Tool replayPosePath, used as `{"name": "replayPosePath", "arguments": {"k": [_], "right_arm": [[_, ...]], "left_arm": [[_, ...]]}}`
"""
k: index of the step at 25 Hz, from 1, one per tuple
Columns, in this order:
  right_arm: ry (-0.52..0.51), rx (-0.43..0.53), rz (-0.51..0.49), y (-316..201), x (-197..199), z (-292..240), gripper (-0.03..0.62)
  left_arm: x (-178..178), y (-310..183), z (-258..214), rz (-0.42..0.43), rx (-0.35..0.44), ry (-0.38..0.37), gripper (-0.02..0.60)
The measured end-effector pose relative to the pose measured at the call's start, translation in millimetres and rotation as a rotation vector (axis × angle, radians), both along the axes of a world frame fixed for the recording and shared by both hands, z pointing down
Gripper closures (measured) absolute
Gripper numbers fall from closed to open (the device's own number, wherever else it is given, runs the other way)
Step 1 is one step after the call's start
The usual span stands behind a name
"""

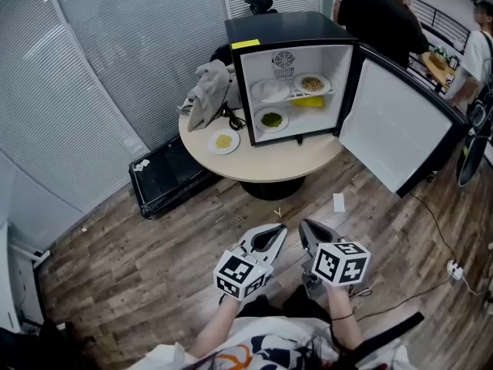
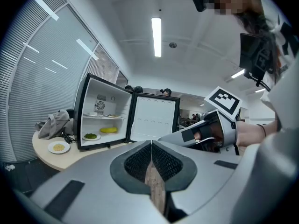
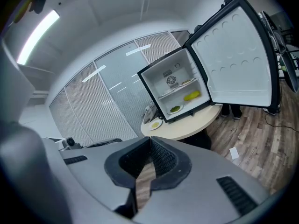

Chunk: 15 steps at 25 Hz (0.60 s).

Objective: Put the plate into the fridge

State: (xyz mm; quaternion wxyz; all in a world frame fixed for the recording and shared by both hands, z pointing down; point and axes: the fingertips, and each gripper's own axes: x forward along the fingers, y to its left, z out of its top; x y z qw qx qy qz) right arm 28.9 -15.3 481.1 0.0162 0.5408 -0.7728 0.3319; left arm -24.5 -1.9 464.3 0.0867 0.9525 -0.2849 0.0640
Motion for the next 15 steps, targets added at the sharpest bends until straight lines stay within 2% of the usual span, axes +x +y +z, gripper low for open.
{"name": "replayPosePath", "arguments": {"k": [15], "right_arm": [[0.011,-0.008,-0.045,2.9,-20.1,6.2,0.576]], "left_arm": [[-20.2,1.7,-1.8,-0.029,0.005,0.005,0.571]]}}
